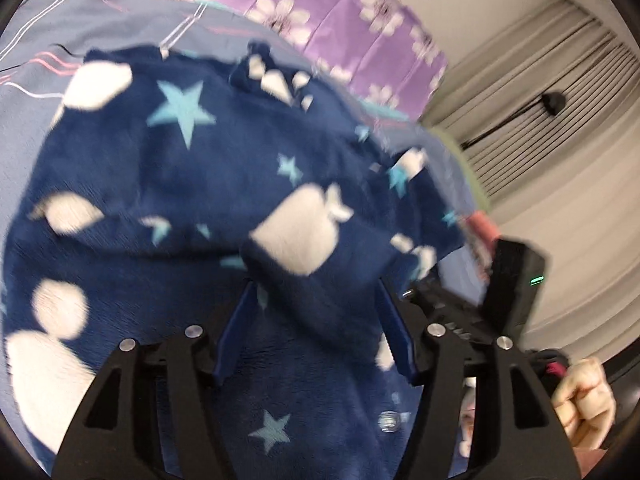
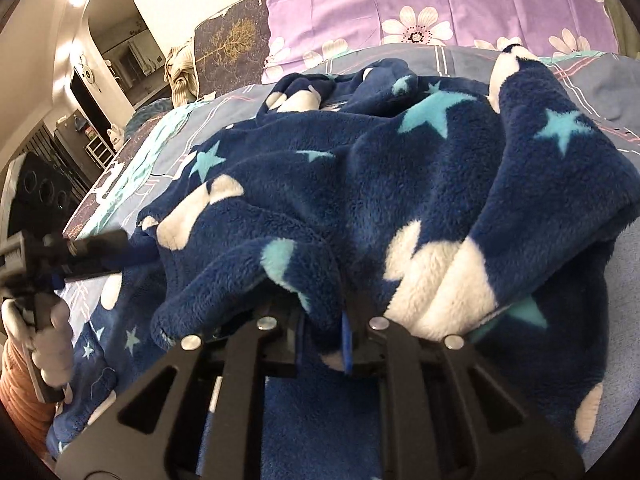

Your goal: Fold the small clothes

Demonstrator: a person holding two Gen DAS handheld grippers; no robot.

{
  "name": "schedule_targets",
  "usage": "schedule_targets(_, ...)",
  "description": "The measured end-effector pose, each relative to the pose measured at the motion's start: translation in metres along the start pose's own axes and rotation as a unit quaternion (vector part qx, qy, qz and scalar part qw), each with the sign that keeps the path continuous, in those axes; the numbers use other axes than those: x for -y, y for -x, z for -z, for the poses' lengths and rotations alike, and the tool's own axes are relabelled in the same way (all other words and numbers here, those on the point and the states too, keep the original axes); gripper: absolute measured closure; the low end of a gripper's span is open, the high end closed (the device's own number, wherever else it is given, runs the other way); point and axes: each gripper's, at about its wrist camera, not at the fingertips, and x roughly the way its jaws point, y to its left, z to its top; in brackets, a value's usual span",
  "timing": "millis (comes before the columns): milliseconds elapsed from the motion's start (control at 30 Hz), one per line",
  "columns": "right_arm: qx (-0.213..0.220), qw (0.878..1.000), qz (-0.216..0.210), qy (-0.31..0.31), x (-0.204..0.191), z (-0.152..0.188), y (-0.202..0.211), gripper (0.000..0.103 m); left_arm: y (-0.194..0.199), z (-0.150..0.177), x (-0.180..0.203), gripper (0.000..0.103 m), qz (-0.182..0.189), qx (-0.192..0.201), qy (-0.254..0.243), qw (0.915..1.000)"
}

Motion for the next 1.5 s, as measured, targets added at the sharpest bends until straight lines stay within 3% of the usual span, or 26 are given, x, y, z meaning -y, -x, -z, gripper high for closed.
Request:
schedule_targets(33,0.001,1.000,0.000,0.000,0.000,-0.001,0.000,0.089,-0.006,0.002,0.000,0.043,-0.010,-0.003,0.001,0.9999)
schedule_targets(67,0.003,1.000,0.001,0.000,0.000,0.000,0.000,0.088,-0.012,0.003,0.002,0.051,-0.013,-0.003,-0.001,0.9999)
schedule_targets(100,0.004,1.000,0.002,0.001,0.000,0.000,0.001,0.088,-0.019,0.004,0.007,0.076,-0.010,-0.008,-0.010,0.9999)
schedule_targets(133,0.005,1.000,0.002,0.003,-0.001,0.000,0.001,0.086,-0.026,0.005,0.012,0.089,-0.004,-0.016,-0.020,0.9997)
schedule_targets(167,0.006,1.000,0.002,0.005,-0.001,0.001,0.001,0.084,-0.029,0.006,0.017,0.095,-0.004,-0.017,-0.029,0.9994)
schedule_targets(267,0.012,1.000,0.005,0.015,-0.005,0.001,0.000,0.076,-0.014,-0.001,0.044,0.095,-0.018,0.022,-0.082,0.9962)
schedule_targets(367,0.027,0.999,0.010,0.032,-0.012,0.002,0.006,0.062,0.023,-0.025,0.071,0.095,-0.031,0.075,-0.128,0.9884)
schedule_targets(433,0.044,0.998,-0.003,0.041,-0.015,0.001,0.014,0.047,0.045,-0.045,0.081,0.095,-0.037,0.092,-0.149,0.9840)
schedule_targets(567,0.097,0.994,-0.022,0.052,-0.022,-0.005,0.050,0.039,0.079,-0.074,0.086,0.103,-0.100,0.134,-0.192,0.9671)
schedule_targets(667,0.115,0.992,-0.024,0.037,-0.015,-0.012,0.071,0.037,0.091,-0.090,0.065,0.103,-0.130,0.140,-0.178,0.9654)
schedule_targets(733,0.117,0.993,0.005,0.029,-0.007,-0.015,0.077,0.037,0.094,-0.100,0.041,0.103,-0.159,0.140,-0.150,0.9657)
schedule_targets(833,0.107,0.992,0.063,0.023,0.008,-0.014,0.074,0.037,0.083,-0.095,-0.007,0.102,-0.153,0.104,-0.081,0.9793)
schedule_targets(867,0.103,0.993,0.064,0.015,0.012,-0.011,0.072,0.037,0.080,-0.090,-0.016,0.100,-0.150,0.091,-0.070,0.9820)
schedule_targets(900,0.098,0.993,0.064,0.005,0.016,-0.008,0.070,0.037,0.068,-0.080,-0.024,0.092,-0.141,0.071,-0.062,0.9855)
schedule_targets(967,0.090,0.992,0.083,-0.002,0.019,-0.001,0.064,0.037,0.048,-0.065,-0.027,0.071,-0.120,0.044,-0.064,0.9897)
schedule_targets(1000,0.089,0.992,0.092,0.003,0.017,0.002,0.062,0.038,0.039,-0.059,-0.026,0.055,-0.113,0.037,-0.066,0.9908)
schedule_targets(1033,0.089,0.992,0.094,0.010,0.014,0.004,0.062,0.038,0.028,-0.054,-0.024,0.049,-0.106,0.028,-0.069,0.9916)
schedule_targets(1100,0.089,0.991,0.092,0.023,0.007,0.008,0.064,0.038,0.005,-0.049,-0.018,0.048,-0.101,0.003,-0.074,0.9921)
schedule_targets(1167,0.089,0.991,0.094,0.029,0.004,0.010,0.064,0.038,-0.013,-0.042,-0.015,0.048,-0.108,-0.012,-0.073,0.9914)
schedule_targets(1200,0.087,0.992,0.093,0.026,0.006,0.013,0.064,0.038,-0.018,-0.041,-0.013,0.056,-0.114,-0.008,-0.074,0.9907)
schedule_targets(1233,0.086,0.992,0.092,0.021,0.008,0.015,0.063,0.038,-0.018,-0.042,-0.011,0.091,-0.107,-0.004,-0.072,0.9916)
schedule_targets(1267,0.085,0.992,0.093,0.013,0.011,0.016,0.063,0.038,-0.016,-0.043,-0.009,0.095,-0.081,-0.005,-0.064,0.9947)
schedule_targets(1300,0.086,0.992,0.093,0.000,0.017,0.019,0.062,0.038,-0.009,-0.047,-0.005,0.095,-0.063,0.000,-0.052,0.9966)
schedule_targets(1367,0.089,0.992,0.090,-0.022,0.027,0.022,0.061,0.038,0.016,-0.054,0.016,0.095,-0.066,0.039,-0.084,0.9935)
schedule_targets(1500,0.078,0.991,0.090,-0.057,0.041,0.025,0.055,0.038,0.085,-0.077,0.060,0.095,-0.084,0.124,-0.145,0.9781)
